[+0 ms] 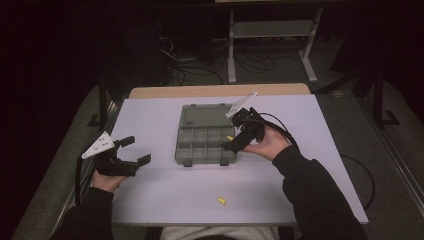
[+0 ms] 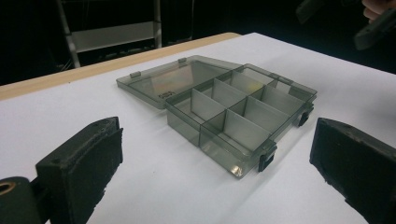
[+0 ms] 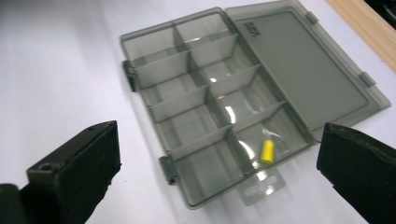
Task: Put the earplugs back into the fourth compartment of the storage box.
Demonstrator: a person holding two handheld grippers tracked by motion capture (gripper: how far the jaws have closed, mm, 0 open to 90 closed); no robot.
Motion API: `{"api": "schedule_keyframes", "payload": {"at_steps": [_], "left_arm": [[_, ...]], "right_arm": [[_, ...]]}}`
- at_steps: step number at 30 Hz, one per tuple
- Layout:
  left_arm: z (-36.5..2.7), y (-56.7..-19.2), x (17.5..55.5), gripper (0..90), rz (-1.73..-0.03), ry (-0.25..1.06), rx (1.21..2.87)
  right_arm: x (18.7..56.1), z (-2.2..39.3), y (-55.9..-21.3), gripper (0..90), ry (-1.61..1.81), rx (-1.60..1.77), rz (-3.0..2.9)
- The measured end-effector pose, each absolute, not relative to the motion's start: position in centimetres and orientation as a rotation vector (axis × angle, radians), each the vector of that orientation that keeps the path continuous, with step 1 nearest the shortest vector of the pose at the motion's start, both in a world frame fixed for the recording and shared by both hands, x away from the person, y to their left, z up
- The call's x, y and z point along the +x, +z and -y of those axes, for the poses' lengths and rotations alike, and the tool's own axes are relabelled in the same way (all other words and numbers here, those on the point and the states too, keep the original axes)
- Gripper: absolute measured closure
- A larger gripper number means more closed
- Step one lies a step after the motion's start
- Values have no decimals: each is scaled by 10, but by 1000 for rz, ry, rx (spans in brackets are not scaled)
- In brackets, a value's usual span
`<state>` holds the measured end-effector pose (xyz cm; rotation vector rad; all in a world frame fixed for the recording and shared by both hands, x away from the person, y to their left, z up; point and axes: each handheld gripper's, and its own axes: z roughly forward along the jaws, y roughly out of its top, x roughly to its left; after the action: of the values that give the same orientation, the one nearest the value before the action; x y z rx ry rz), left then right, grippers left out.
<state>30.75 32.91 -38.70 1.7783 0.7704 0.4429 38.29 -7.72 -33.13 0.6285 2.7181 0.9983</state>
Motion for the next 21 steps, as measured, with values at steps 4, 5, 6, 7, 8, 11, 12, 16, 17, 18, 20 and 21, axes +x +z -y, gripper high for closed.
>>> {"api": "schedule_keyframes", "payload": {"at_steps": [4, 5, 6, 7, 8, 11, 12, 16, 17, 18, 20, 21], "left_arm": [[-329, -387, 307, 22, -769, 444, 1779], [-329, -387, 307, 22, -769, 444, 1779], [-329, -387, 307, 22, -769, 444, 1778], [-329, -387, 307, 22, -769, 444, 1778], [-329, -387, 307, 22, -768, 446, 1778], [-329, -387, 307, 22, -768, 445, 1778], [-329, -387, 307, 22, -768, 445, 1779], [-329, -387, 307, 22, -769, 444, 1778], [-329, -387, 307, 22, -769, 444, 1778], [-329, -387, 307, 22, -768, 444, 1778], [-329, -387, 307, 22, -768, 444, 1778], [-329, -387, 307, 22, -767, 445, 1778]], "right_arm": [[373, 73, -333, 0, 1006, 594, -2736], [370, 72, -334, 0, 1003, 588, -2741], [368, 71, -335, 0, 998, 582, -2745], [366, 70, -336, 0, 994, 566, -2750], [364, 69, -337, 0, 996, 561, -2754], [358, 67, -340, 0, 1001, 545, -2760], [357, 67, -341, 0, 1007, 546, -2759], [349, 65, -350, 0, 1017, 533, -2777], [347, 65, -353, 0, 1021, 531, -2781], [346, 64, -356, 0, 1016, 524, -2791], [343, 63, -363, 0, 1009, 523, -2811], [341, 63, -366, 0, 1003, 520, -2822]]}}
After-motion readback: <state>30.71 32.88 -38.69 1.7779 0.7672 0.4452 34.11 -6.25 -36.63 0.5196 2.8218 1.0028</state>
